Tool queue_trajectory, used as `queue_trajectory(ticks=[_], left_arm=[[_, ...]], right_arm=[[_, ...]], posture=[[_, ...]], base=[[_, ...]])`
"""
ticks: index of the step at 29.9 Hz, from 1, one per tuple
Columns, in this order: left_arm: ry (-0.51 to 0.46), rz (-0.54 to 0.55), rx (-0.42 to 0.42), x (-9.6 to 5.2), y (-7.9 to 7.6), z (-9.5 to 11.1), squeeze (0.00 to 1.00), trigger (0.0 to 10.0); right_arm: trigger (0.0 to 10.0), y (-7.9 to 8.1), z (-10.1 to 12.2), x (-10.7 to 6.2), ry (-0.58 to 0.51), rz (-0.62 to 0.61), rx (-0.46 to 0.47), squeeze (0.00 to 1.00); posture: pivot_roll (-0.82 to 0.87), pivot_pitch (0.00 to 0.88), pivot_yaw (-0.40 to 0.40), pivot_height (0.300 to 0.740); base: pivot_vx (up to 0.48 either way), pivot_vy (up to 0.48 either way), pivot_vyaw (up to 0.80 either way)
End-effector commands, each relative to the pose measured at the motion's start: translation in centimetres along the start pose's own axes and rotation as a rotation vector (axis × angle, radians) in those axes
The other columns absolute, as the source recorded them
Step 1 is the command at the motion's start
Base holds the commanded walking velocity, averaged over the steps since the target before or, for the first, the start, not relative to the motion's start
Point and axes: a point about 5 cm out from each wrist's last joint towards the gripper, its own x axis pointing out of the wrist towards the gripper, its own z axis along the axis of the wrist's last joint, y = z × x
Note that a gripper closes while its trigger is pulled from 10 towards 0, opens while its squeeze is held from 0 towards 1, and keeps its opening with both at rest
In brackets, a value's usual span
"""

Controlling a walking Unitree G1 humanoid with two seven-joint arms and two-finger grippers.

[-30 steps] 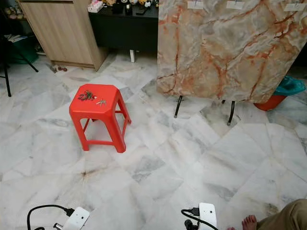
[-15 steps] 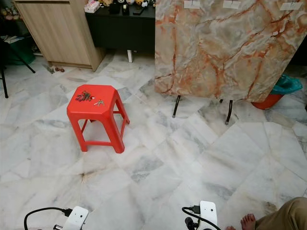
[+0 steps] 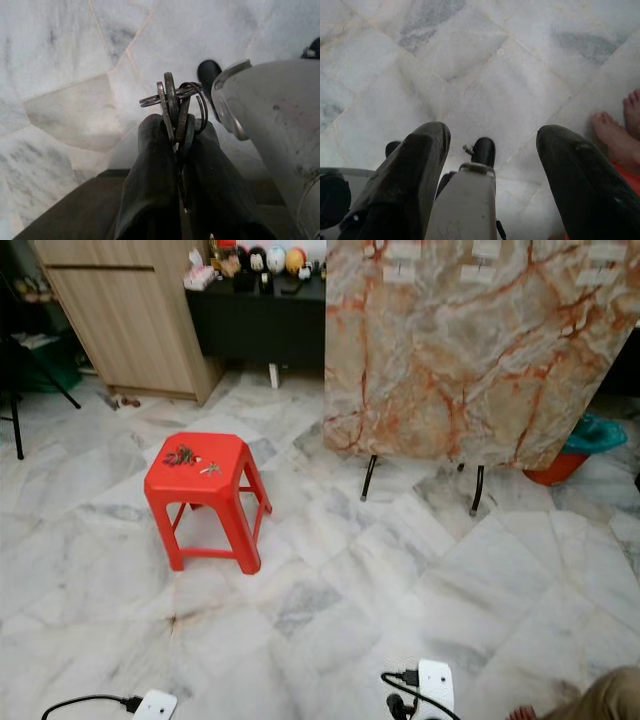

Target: Hang keys on a hook

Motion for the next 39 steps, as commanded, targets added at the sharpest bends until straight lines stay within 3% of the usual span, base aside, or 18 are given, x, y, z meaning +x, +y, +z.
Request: queue_trajectory(ticks=[1,12,39], left_arm=[[0.006,0.011,-0.025,-0.03,0.23,-0.21,0.00,10.0],[0.019,0.019,-0.042,-0.11,0.45,-0.82,0.00,10.0],[-0.007,0.017,-0.045,-0.01,0.38,0.05,0.00,10.0]], right_arm=[[10.0,0.03,0.08,0.03,0.001,-0.003,0.000,0.00],[10.0,0.20,0.27,0.09,-0.006,0.000,0.020,0.00],[10.0,0.31,0.23,0.11,-0.003,0.004,0.022,0.00]], posture=[[0.05,0.057,-0.023,0.740],[0.05,0.070,-0.015,0.740],[0.05,0.068,-0.011,0.740]], base=[[0.356,0.000,0.00],[0.372,0.000,0.00],[0.375,0.000,0.00]])
